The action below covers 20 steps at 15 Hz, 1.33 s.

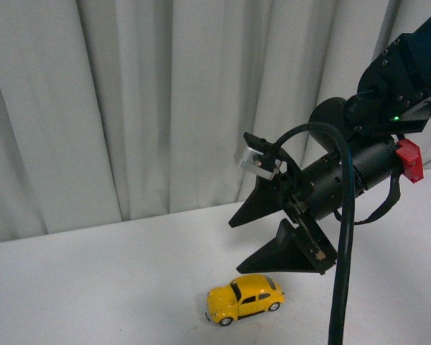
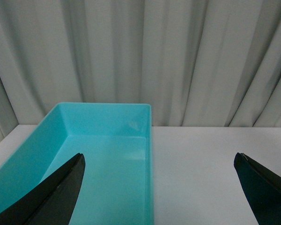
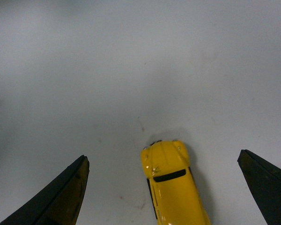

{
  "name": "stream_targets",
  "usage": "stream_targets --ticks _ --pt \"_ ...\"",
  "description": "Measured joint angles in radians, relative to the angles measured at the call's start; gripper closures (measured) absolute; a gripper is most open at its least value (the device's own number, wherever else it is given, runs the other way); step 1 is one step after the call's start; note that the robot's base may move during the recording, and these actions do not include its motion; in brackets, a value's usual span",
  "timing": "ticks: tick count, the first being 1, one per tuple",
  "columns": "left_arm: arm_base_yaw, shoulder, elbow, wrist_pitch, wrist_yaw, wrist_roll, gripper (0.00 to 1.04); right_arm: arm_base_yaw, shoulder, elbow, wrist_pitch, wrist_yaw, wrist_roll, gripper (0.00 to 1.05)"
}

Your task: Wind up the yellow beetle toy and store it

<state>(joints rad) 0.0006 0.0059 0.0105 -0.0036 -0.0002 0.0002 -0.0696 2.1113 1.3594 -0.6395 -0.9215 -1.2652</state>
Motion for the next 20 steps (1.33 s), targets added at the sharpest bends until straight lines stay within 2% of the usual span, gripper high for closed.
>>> stream_targets --ticks 2,5,12,14,16,17,20 --pt "0.0 0.0 0.0 0.0 0.0 0.0 0.07 0.012 0.041 0.022 -0.074 0.071 -0.17 0.07" --pt "0.0 0.0 0.0 0.0 0.0 0.0 0.07 0.025 0.092 0.033 -0.071 0.168 -0.327 0.07" --pt "0.0 0.0 0.0 0.0 0.0 0.0 0.07 0.033 0.165 0.056 -0.023 0.263 -0.315 0.07" --pt "0.0 0.0 0.0 0.0 0.0 0.0 0.07 0.036 0.182 0.073 -0.021 0.272 -0.286 0.24" --pt "0.0 0.0 0.0 0.0 0.0 0.0 0.07 0.037 0.211 0.087 -0.006 0.278 -0.275 0.55" --pt "0.0 0.0 0.0 0.0 0.0 0.0 0.07 0.04 0.211 0.087 0.003 0.28 -0.271 0.61" --pt "0.0 0.0 0.0 0.0 -0.001 0.0 0.07 0.051 0.211 0.083 0.026 0.278 -0.241 0.62"
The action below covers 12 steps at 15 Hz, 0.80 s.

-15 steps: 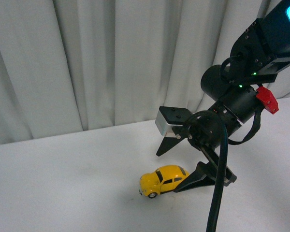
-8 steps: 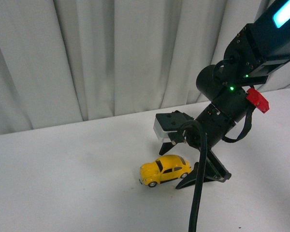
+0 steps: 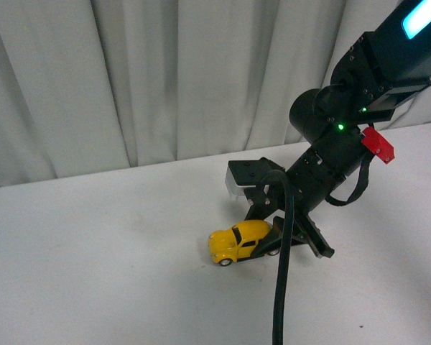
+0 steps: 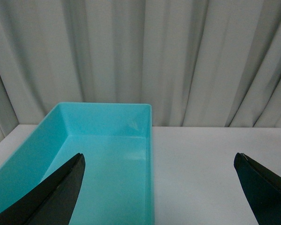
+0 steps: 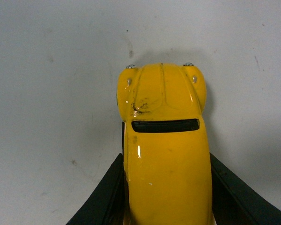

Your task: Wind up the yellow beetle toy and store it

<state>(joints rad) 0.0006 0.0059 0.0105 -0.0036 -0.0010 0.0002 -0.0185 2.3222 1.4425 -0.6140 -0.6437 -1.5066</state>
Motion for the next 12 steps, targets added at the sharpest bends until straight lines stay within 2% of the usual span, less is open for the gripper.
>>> stream_targets --ticks 7,12 --pt "0.0 0.0 0.0 0.0 0.0 0.0 0.07 -0.014 -0.028 -0.073 0.051 -0.011 0.017 0.62" --pt "0.0 0.0 0.0 0.0 0.0 0.0 0.07 -0.152 -0.089 -0.214 0.056 -0.016 -0.072 0.62"
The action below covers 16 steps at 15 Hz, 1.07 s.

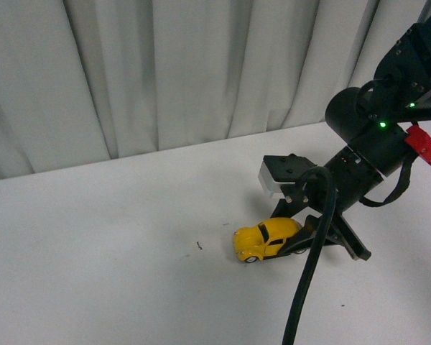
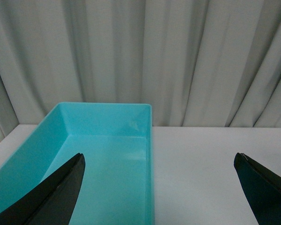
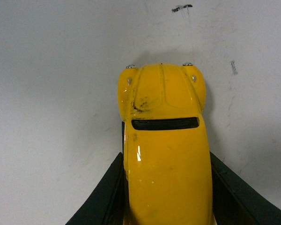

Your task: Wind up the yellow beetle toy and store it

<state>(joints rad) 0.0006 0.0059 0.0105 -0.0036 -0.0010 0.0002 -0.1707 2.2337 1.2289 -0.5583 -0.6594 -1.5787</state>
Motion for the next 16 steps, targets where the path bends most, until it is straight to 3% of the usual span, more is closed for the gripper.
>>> stream_targets --ticks 7,10,15,16 --pt "0.0 0.0 0.0 0.0 0.0 0.0 0.07 -0.205 -0.037 -0.1 -0.059 0.0 -0.15 0.62" --pt "0.0 0.0 0.0 0.0 0.0 0.0 0.07 -0.244 -0.038 -0.092 -0.103 0.011 -0.162 0.62" --pt "0.0 0.0 0.0 0.0 0.0 0.0 0.07 -0.256 -0.037 -0.094 -0.087 0.035 -0.173 0.07" --pt "0.0 0.0 0.0 0.0 0.0 0.0 0.07 -0.256 -0.037 -0.094 -0.084 0.034 -0.174 0.06"
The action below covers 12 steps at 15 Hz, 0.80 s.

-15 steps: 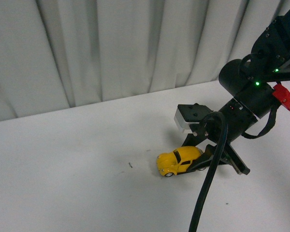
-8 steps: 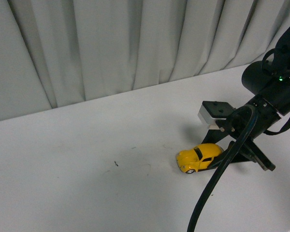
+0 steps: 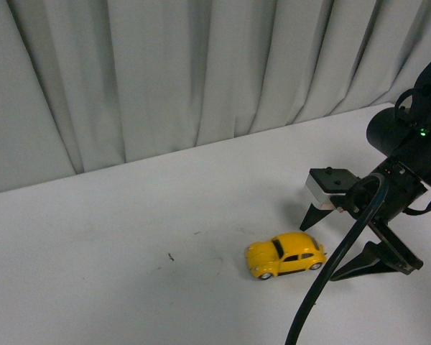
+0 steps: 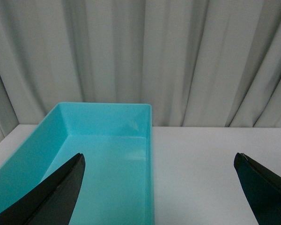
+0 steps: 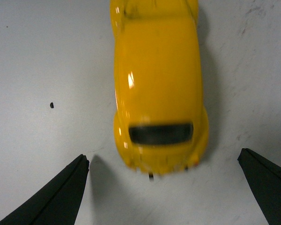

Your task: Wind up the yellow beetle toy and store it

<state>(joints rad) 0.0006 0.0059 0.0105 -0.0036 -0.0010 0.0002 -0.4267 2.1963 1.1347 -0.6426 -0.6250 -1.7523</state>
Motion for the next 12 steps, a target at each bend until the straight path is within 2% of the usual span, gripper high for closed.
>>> stream_targets --ticks 10,12 --pt "0.0 0.0 0.0 0.0 0.0 0.0 0.07 0.024 -0.048 -0.035 0.091 -0.015 0.01 0.07" --pt "0.0 0.0 0.0 0.0 0.001 0.0 0.07 0.061 -0.161 -0.042 0.072 -0.098 0.009 0.07"
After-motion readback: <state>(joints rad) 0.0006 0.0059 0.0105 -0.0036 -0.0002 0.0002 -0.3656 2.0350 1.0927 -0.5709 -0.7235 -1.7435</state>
